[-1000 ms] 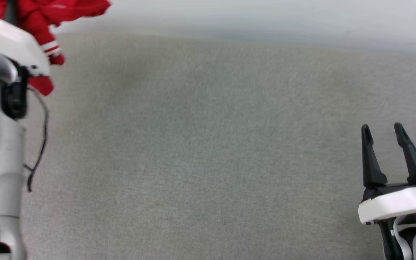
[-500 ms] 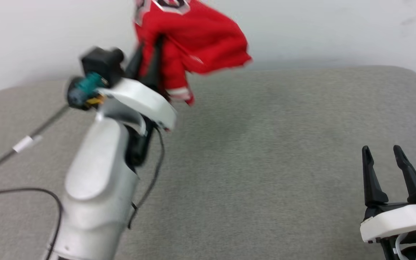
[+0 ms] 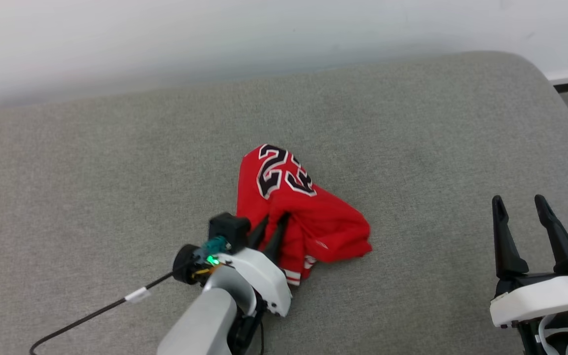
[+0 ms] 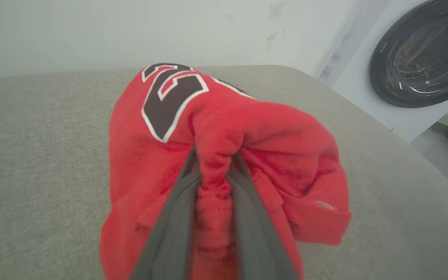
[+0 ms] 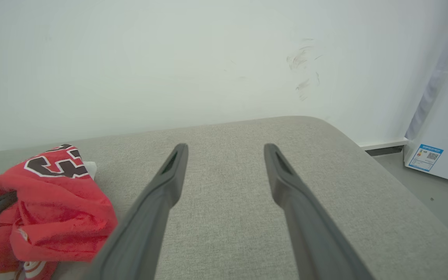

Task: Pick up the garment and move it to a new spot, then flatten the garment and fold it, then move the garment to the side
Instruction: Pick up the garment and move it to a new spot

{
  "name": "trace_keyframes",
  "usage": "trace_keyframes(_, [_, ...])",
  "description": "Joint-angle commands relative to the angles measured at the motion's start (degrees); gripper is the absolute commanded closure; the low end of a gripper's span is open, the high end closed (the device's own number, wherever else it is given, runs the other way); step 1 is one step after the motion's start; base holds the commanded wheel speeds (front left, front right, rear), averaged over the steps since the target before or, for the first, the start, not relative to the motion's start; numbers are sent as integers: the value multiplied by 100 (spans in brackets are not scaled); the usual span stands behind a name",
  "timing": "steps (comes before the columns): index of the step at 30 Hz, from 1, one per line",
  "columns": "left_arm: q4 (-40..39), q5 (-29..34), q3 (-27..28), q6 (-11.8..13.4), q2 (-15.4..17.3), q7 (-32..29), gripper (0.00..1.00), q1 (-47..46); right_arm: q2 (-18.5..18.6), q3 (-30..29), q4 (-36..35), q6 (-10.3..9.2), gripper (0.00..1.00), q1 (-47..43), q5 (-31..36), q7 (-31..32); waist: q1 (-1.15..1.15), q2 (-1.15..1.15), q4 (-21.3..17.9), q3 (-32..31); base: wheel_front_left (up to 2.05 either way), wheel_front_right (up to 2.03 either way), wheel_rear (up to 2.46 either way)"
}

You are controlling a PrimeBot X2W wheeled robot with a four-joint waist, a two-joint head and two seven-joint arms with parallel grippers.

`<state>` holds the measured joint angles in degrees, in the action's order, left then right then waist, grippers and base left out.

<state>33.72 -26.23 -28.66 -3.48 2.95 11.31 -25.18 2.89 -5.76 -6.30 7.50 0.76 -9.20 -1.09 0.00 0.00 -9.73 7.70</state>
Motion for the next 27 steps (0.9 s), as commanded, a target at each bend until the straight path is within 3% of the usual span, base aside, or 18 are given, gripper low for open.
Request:
trace_keyframes(1, [67,-55,-128,-4,-7,35,100,31,-3,-12,6,-2,0,80,-37,-37,0,0,7,110,0,0,0])
trace_keyframes(3, [187,-136,-322,-2,-4,63,95,55,-3,-14,33,-2,0,116,-8,-43,0,0,45,130,0,0,0])
trace_keyframes(4, [226,-179,-399,20,-2,87,57,49,-3,-10,47,-2,0,138,-2,-44,0,0,69,127,0,0,0])
trace_keyframes(5, [212,-196,-494,18,-6,134,0,6,-2,-33,53,-2,0,150,16,-50,0,0,109,123,0,0,0])
trace_keyframes(13, [-393,-30,-535,224,-6,384,0,13,-2,-26,173,-2,0,57,35,-68,0,0,333,-216,0,0,0])
trace_keyframes(20, [-1433,250,88,562,183,387,0,485,-1,-30,166,-2,0,-153,56,-7,0,0,595,-560,0,0,0])
trace_keyframes(27, [-1740,363,644,887,520,389,0,973,-2,-21,82,-2,0,-345,104,88,0,0,753,-767,0,0,0])
